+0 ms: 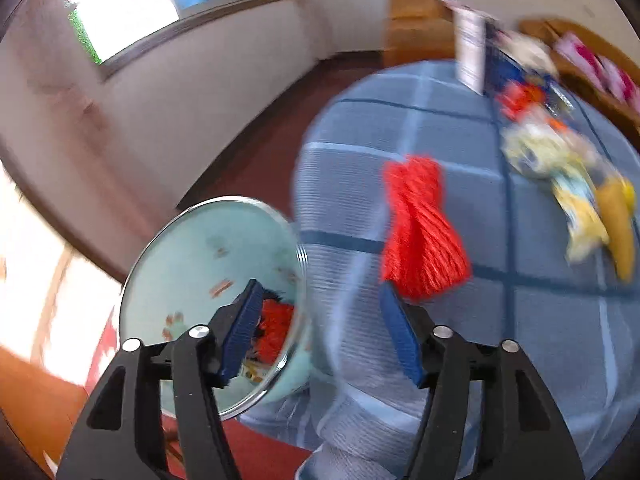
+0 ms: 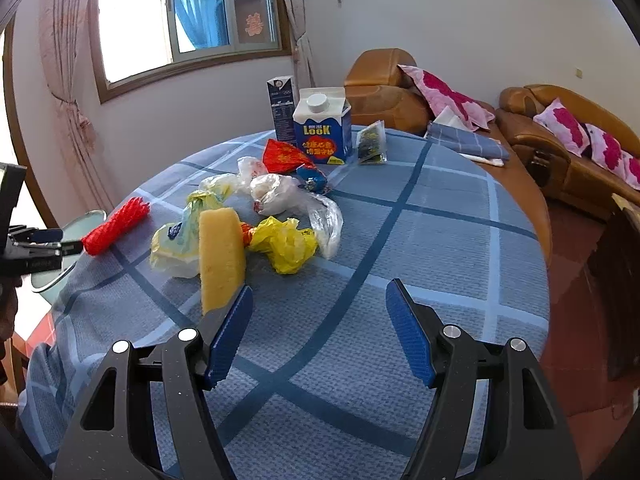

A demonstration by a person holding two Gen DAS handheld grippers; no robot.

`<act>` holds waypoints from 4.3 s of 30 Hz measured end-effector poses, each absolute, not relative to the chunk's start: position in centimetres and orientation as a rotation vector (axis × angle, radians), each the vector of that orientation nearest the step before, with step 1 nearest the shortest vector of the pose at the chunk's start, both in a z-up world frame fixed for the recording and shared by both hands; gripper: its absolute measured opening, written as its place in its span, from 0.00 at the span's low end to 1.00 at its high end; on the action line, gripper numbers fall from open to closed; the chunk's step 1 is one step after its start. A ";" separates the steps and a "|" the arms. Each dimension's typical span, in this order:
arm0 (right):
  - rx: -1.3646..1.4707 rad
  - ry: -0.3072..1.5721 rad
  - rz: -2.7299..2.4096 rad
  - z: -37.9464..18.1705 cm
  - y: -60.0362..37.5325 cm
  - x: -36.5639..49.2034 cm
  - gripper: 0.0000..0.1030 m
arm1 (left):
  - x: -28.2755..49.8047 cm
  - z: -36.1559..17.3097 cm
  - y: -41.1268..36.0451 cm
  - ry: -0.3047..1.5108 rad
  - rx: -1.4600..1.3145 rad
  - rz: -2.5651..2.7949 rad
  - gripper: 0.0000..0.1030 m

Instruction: Collect trash

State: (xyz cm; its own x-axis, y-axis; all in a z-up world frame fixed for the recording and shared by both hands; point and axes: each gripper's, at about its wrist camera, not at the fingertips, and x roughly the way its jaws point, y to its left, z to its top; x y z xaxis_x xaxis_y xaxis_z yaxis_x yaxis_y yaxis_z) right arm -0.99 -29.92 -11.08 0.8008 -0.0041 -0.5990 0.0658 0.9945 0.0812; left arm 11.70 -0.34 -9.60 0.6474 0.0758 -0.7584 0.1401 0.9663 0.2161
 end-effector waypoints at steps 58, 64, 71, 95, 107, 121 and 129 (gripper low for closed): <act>0.051 0.790 0.134 -13.0 -24.6 2.3 0.18 | 8.7 -8.1 1.8 0.824 0.218 -0.243 0.08; -0.007 0.731 0.141 -10.9 -24.1 2.4 0.17 | 8.3 -7.6 3.7 0.825 0.210 -0.226 0.08; -0.074 0.694 0.261 -8.0 -20.9 6.0 0.16 | 8.9 -7.3 6.9 0.826 0.202 -0.137 0.08; -0.240 0.721 0.498 -8.3 -7.0 15.8 0.16 | 10.3 -8.4 14.2 0.846 0.272 0.169 0.09; -0.341 0.744 0.556 -9.7 -2.1 17.6 0.16 | 10.4 -8.7 16.5 0.851 0.266 0.242 0.09; -0.379 0.742 0.588 -9.9 -0.1 17.1 0.16 | 10.3 -8.3 16.9 0.847 0.239 0.241 0.09; -0.384 0.738 0.596 -9.7 0.2 16.9 0.17 | 10.2 -8.2 16.9 0.846 0.234 0.239 0.09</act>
State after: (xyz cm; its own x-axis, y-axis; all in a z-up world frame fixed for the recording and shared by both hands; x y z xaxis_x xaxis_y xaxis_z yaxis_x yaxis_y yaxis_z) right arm 16.89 0.16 -9.67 0.5881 0.3676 -0.7204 -0.6269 0.7700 -0.1189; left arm 10.20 16.91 -8.21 0.6398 0.2996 -0.7078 -0.1147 0.9478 0.2975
